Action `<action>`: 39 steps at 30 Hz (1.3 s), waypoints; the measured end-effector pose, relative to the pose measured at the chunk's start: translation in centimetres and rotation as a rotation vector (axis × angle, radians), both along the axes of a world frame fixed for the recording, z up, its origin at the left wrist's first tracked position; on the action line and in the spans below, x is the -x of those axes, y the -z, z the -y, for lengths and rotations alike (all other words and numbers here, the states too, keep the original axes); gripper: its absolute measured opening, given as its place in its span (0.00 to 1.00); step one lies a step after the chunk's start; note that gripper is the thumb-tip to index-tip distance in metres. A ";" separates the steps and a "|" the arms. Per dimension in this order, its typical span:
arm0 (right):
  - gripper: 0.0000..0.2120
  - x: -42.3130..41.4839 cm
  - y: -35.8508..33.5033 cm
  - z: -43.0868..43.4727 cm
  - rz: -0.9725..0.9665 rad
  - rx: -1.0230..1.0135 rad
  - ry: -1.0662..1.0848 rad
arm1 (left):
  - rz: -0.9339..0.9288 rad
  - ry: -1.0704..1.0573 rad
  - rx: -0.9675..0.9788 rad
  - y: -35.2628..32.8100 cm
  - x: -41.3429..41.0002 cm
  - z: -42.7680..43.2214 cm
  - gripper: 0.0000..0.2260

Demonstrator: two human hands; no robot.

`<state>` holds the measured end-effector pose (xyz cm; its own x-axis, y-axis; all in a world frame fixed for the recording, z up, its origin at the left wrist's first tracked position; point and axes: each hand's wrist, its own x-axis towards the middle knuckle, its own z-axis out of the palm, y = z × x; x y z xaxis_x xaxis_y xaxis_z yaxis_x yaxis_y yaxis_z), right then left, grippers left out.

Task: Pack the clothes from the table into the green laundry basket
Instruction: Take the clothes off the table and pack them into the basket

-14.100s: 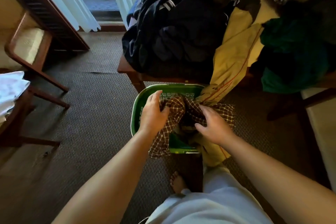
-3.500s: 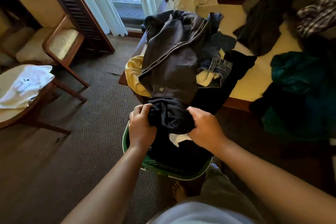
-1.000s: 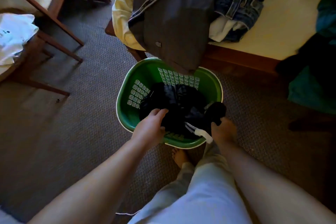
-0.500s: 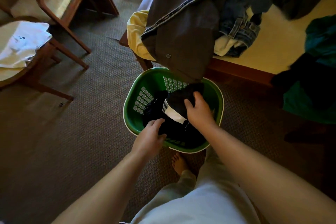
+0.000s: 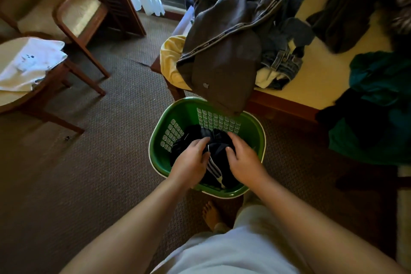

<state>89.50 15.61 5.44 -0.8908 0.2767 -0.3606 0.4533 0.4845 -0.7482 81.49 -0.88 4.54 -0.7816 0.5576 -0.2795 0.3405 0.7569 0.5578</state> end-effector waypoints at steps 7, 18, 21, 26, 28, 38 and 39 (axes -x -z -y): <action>0.25 3.1 -6.6 -1.1 -0.182 -0.158 -0.026 | -0.135 0.047 -0.211 -5.5 3.6 -3.8 0.24; 0.22 8.3 -14.4 -7.4 -0.355 -0.324 0.037 | -0.234 0.015 -0.393 -11.8 10.5 -10.1 0.30; 0.23 9.9 -15.5 -10.2 -0.362 -0.343 0.041 | -0.258 0.000 -0.369 -12.7 13.4 -12.7 0.35; 0.26 13.2 -16.3 -15.1 -0.317 -0.326 0.006 | -0.284 0.030 -0.083 -14.5 19.3 -18.3 0.58; 0.27 15.0 -16.1 -17.0 -0.304 -0.314 -0.016 | -0.252 0.060 0.075 -14.5 21.9 -20.4 0.64; 0.28 23.0 -14.1 -22.7 -0.319 -0.162 -0.128 | -0.347 0.050 -0.023 -12.6 26.6 -21.8 0.28; 0.28 23.6 -14.2 -22.9 -0.347 -0.193 -0.133 | -0.349 0.006 -0.124 -13.3 26.8 -21.3 0.26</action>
<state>65.86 38.50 19.66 -0.9828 0.1840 0.0143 0.1144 0.6682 -0.7352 54.66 20.44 17.88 -0.8146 0.5754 0.0733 0.5306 0.6881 0.4950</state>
